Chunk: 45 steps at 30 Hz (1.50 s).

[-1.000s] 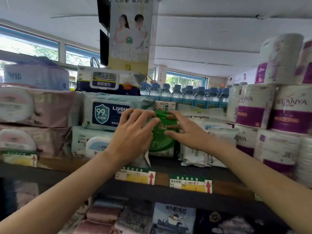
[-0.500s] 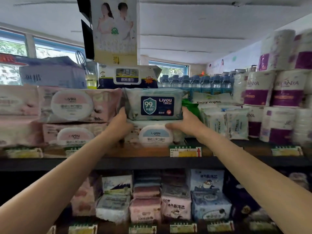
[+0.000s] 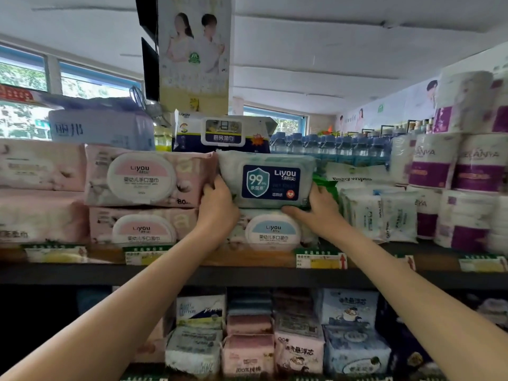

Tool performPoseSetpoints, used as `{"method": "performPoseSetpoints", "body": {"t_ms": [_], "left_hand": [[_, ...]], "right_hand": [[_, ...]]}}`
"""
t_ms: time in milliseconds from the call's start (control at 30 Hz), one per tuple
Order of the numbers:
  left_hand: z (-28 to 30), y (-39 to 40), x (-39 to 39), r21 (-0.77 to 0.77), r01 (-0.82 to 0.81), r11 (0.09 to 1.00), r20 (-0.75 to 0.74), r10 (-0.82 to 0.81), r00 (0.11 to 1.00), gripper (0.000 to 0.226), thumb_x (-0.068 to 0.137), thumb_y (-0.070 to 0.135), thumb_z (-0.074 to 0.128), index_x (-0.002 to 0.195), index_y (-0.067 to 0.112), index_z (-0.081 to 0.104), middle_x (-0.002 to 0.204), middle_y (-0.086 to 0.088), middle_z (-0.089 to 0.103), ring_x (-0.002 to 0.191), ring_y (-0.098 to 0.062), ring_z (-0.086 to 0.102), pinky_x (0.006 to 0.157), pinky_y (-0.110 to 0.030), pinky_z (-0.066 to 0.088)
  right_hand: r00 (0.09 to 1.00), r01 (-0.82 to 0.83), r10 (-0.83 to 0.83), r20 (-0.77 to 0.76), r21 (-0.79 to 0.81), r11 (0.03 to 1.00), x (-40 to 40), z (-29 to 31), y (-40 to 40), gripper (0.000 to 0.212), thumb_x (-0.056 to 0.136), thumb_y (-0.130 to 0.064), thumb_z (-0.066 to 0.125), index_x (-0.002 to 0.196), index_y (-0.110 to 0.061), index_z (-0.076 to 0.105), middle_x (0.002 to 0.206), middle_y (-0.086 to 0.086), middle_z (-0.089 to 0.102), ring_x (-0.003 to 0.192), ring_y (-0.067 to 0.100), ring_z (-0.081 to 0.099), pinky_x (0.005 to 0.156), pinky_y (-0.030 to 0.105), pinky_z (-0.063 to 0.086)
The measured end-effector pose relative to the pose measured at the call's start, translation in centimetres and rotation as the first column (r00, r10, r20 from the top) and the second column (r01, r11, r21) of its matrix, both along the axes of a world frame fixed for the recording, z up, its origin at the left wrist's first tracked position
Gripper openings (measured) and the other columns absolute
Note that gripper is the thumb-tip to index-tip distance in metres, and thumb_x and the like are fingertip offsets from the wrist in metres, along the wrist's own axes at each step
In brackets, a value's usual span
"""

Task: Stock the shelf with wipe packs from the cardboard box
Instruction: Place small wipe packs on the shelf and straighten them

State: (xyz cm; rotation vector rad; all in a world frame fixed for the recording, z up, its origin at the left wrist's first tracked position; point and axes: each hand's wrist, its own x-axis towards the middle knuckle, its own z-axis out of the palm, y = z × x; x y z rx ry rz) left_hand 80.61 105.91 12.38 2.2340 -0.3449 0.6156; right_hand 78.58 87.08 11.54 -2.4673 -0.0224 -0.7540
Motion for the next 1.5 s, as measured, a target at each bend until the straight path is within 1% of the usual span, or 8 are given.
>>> {"method": "performPoseSetpoints", "body": {"t_ms": [333,600,867,1000,1100,1167,1333,1500], "left_hand": [[-2.8,-0.7,-2.7,0.294,-0.054,0.954,0.124,0.018,0.992,0.074,0.096,0.013,0.038,0.145,0.006,-0.016,0.152,-0.022,0.006,0.137,-0.041,0.017,0.112,-0.045,0.021],[-3.7,-0.5,-1.8,0.369,-0.052,0.928,0.179,-0.016,0.984,0.074,0.096,0.011,0.036,0.145,0.008,-0.020,0.153,-0.022,0.003,0.138,-0.039,0.017,0.113,-0.044,0.020],[-4.0,1.0,-1.2,0.501,-0.264,0.824,0.445,0.016,0.895,0.075,0.058,0.009,0.069,0.128,-0.006,0.047,0.121,-0.033,0.055,0.097,-0.047,0.061,0.073,-0.047,0.055],[-2.9,1.8,-0.7,0.575,-0.298,0.762,0.577,-0.119,0.808,0.076,0.065,0.014,0.061,0.137,0.003,0.040,0.143,-0.021,0.042,0.127,-0.035,0.048,0.096,-0.045,0.046],[-2.0,1.9,-0.6,0.659,-0.240,0.712,0.498,-0.174,0.850,0.073,0.082,0.013,0.048,0.147,0.005,0.016,0.155,-0.018,0.009,0.142,-0.029,0.025,0.112,-0.039,0.028],[-1.6,2.0,-0.3,0.659,-0.251,0.710,0.482,-0.142,0.864,0.070,0.087,0.010,0.033,0.149,0.011,0.000,0.157,-0.012,-0.007,0.145,-0.025,0.011,0.117,-0.037,0.015],[-1.7,4.9,0.1,0.479,-0.241,0.844,0.643,-0.151,0.751,0.062,0.068,0.009,0.060,0.129,0.010,0.047,0.133,-0.013,0.051,0.119,-0.026,0.045,0.105,-0.038,0.025],[-1.5,10.6,0.1,0.184,-0.287,0.940,0.698,0.081,0.712,0.058,0.073,0.013,0.034,0.132,0.017,0.036,0.136,-0.014,0.038,0.120,-0.030,0.036,0.104,-0.047,0.030]], "right_hand": [[0.982,-0.186,0.188,0.027,0.343,0.921,-0.1,-0.6,0.0,0.091,0.061,-0.083,0.047,0.137,-0.032,0.038,0.141,-0.005,0.045,0.138,0.026,0.029,0.112,0.051,0.027],[0.998,-0.039,0.025,0.056,0.264,0.964,-0.7,-0.2,0.5,0.047,0.089,-0.050,0.048,0.113,-0.012,0.059,0.100,0.001,0.061,0.087,0.015,0.055,0.075,0.027,0.044],[0.999,0.035,-0.042,0.024,0.233,0.972,0.7,0.0,0.3,0.079,0.078,-0.068,0.047,0.139,-0.018,0.036,0.142,0.013,0.040,0.133,0.031,0.036,0.110,0.048,0.033],[0.851,0.217,-0.078,0.519,-0.211,0.953,-0.3,0.6,2.8,0.076,0.088,-0.039,0.056,0.148,-0.030,0.009,0.156,0.012,0.012,0.143,0.030,0.010,0.114,0.045,0.010],[0.862,0.273,0.013,0.507,-0.486,0.830,1.1,0.5,4.3,0.065,0.086,-0.034,0.060,0.143,-0.032,0.029,0.151,0.011,0.029,0.139,0.036,0.019,0.112,0.058,0.014],[0.897,0.247,-0.008,0.442,-0.485,0.839,1.5,0.5,4.5,0.064,0.085,-0.032,0.062,0.142,-0.032,0.032,0.148,0.011,0.034,0.136,0.032,0.018,0.111,0.057,0.013],[0.894,0.235,0.004,0.448,-0.476,0.847,0.8,0.7,4.5,0.063,0.080,-0.028,0.069,0.136,-0.026,0.042,0.140,0.016,0.039,0.129,0.029,0.020,0.108,0.057,0.020],[0.839,0.198,0.076,0.538,-0.433,0.880,0.1,1.7,6.5,0.048,0.081,-0.022,0.069,0.126,-0.014,0.053,0.134,0.021,0.043,0.125,0.037,0.035,0.105,0.052,0.029]]}}
